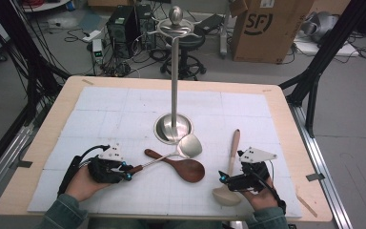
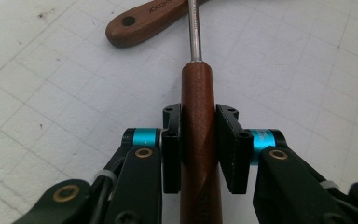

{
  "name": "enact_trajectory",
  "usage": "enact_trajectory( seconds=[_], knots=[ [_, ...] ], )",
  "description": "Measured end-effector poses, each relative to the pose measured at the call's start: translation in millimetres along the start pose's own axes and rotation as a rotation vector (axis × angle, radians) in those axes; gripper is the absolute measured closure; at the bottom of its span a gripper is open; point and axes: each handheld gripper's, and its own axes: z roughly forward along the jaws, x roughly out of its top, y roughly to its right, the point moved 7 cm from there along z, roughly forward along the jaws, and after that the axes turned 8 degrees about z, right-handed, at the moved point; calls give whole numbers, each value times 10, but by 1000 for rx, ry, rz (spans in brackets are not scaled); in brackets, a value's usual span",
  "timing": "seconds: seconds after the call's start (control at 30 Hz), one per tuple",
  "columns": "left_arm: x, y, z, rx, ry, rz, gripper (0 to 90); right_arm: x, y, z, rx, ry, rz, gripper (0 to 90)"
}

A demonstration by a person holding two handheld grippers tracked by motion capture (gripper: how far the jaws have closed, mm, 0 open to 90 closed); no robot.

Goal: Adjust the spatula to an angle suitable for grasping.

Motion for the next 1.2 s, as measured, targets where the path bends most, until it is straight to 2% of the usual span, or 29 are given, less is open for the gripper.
enact_trajectory(
  seconds=[0.13,0.4,0.53,0.67,0.9,1.03,1.2],
  knots=[
    [3,3,6,-5,11,-8,725,-5,-6,1,3,-5,1,5],
    [-9,1,3,-1,0,-8,711,-7,-4,6,2,-5,-6,5],
    [-21,0,2,-4,6,-21,668,-7,-4,4,3,-5,-7,5],
    [-57,11,-16,-2,2,-24,644,-6,-5,1,3,-2,-7,5],
    [-146,-5,-46,16,-11,-47,543,-4,-10,-1,5,-2,-9,5],
    [-207,6,-92,31,-13,-46,531,-3,-11,-4,6,-2,-11,5],
    [-288,34,-159,15,-9,-61,532,1,-4,-17,3,3,-8,5]
  ],
)
